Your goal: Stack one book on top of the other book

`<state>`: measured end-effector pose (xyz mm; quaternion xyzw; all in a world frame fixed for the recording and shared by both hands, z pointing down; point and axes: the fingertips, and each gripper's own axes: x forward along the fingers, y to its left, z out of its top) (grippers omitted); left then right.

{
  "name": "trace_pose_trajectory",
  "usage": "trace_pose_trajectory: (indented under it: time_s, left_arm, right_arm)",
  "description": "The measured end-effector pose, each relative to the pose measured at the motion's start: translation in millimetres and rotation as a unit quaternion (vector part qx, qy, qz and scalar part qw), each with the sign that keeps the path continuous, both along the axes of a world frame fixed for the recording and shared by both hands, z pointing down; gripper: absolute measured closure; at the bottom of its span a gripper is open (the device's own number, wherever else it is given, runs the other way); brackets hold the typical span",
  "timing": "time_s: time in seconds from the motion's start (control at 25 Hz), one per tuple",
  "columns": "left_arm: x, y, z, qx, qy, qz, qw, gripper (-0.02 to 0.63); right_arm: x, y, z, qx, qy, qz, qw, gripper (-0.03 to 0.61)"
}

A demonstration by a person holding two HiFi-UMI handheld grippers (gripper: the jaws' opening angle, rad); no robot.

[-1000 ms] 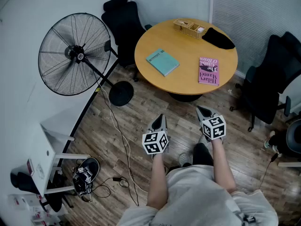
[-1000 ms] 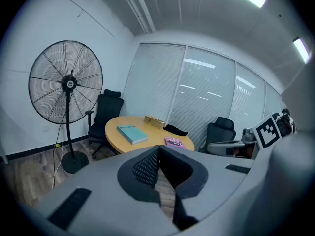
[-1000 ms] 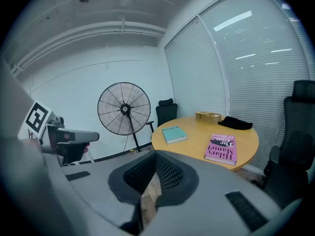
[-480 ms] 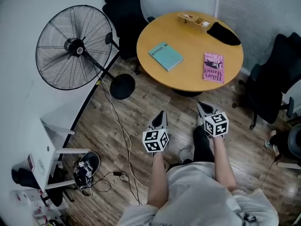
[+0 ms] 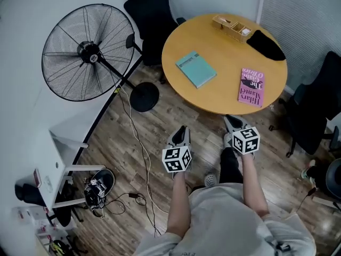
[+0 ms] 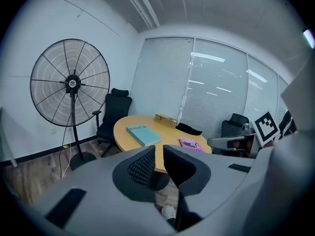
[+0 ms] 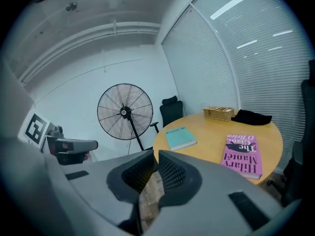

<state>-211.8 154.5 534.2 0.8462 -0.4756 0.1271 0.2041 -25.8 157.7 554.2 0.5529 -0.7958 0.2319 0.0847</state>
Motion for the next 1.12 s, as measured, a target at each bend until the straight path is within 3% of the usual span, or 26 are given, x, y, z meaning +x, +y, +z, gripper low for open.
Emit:
trace_pose_trajectory:
  time_s: [0.24, 0.6, 0.72, 1.0, 1.12]
  left_arm:
    - [17.3, -43.0, 7.2, -0.012, 0.001, -0.009, 0.9999, 0.435]
    - [53.7, -107.2, 19.6, -0.016, -0.026, -0.024, 0.9992, 0.332]
    - [60.9, -129.4, 19.2, -0.015, -0.016, -0.046, 0.9987, 0.299]
    - [75.8, -175.1, 22.4, -0.051, 0.033, -0.098, 0.9934, 0.284]
    - [81.9, -194.5, 29.5, -0.073, 0.033, -0.121, 0.9894, 0.284]
  right_arm:
    - [10.9, -46.0, -2.7, 0.003, -0.001, -0.020, 1.000, 0.416]
    - [51.8, -110.4, 15.3, -0.030, 0.000, -0.031, 0.999, 0.348]
    - [62.0, -133.2, 17.5, -0.035, -0.002, -0.041, 0.999, 0.337]
    - [69.9, -185.8, 17.0, -0.043, -0.008, -0.085, 0.995, 0.307]
    - [72.3, -206.1, 15.9, -0.041, -0.007, -0.110, 0.993, 0.296]
